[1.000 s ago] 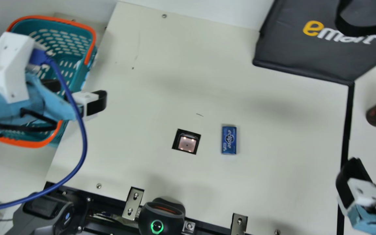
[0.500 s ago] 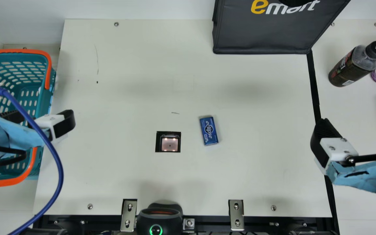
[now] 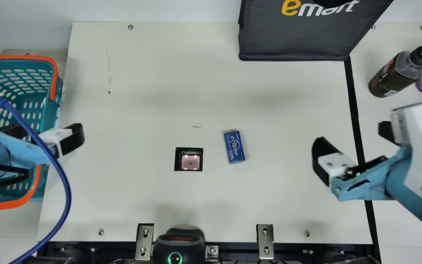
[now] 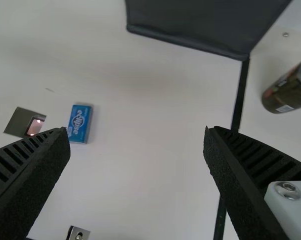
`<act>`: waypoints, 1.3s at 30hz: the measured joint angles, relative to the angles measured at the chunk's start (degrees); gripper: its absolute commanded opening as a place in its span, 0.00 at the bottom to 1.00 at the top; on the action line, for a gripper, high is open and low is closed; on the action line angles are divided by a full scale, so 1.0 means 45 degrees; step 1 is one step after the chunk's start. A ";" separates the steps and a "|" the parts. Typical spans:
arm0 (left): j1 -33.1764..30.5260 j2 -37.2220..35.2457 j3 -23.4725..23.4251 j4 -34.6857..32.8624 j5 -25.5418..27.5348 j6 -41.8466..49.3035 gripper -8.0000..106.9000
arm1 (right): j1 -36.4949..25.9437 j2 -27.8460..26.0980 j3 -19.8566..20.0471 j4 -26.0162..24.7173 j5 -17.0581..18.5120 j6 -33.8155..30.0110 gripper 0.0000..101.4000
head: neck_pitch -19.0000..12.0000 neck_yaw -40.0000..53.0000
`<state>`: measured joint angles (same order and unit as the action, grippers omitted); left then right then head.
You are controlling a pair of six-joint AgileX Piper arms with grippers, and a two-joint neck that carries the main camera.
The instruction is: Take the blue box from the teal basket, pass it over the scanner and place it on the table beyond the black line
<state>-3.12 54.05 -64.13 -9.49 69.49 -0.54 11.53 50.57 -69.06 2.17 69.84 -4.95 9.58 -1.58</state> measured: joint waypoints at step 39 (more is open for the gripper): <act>0.0000 0.0000 0.0000 0.0000 0.0000 0.0000 0.85 | 0.7194 0.7700 0.0531 -0.2545 -0.3097 0.9868 0.94 | 0.0000 0.0000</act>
<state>-3.12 54.05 -64.13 -9.49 69.49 -0.54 43.90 85.22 -66.67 -9.28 55.91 39.45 9.58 -1.58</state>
